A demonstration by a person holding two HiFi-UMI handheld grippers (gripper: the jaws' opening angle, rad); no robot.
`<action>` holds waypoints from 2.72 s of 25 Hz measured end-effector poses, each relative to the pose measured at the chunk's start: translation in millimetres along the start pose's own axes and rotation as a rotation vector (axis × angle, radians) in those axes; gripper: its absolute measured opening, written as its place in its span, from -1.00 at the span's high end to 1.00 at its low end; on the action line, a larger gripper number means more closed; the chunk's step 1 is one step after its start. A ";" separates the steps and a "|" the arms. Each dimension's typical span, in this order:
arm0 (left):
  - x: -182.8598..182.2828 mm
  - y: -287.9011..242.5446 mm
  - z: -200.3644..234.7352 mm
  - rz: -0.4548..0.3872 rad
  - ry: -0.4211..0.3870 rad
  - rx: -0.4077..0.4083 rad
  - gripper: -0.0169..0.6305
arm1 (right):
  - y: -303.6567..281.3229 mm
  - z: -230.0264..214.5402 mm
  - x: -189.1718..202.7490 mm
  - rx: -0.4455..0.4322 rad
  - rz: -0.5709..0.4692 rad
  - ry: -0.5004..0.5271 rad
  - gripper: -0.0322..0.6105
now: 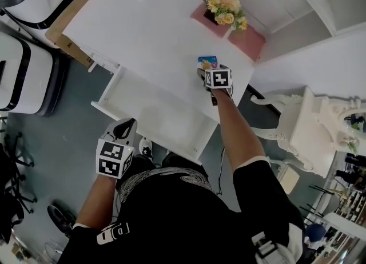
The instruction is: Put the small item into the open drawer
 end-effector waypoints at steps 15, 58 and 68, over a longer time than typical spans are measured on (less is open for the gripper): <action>14.4 14.9 10.6 0.001 0.034 -0.020 0.90 | -15.7 -4.7 14.0 -0.023 0.067 -0.084 -0.43; 2.2 -13.6 -12.9 -0.013 -0.087 0.180 0.90 | 142.9 51.3 77.2 -0.244 -0.245 -0.444 -0.43; 15.1 -27.6 -35.2 0.026 -0.141 0.239 0.90 | 154.0 108.0 145.1 -0.248 -0.154 -0.253 -0.43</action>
Point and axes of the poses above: the fingertips, and each gripper's own axes: y backward along the fingers, z to its left, x out of its underside, the point moved 1 cm from there along y, backward along the fingers, and after that the axes turned 3 degrees about -y, right-handed, at the moved point
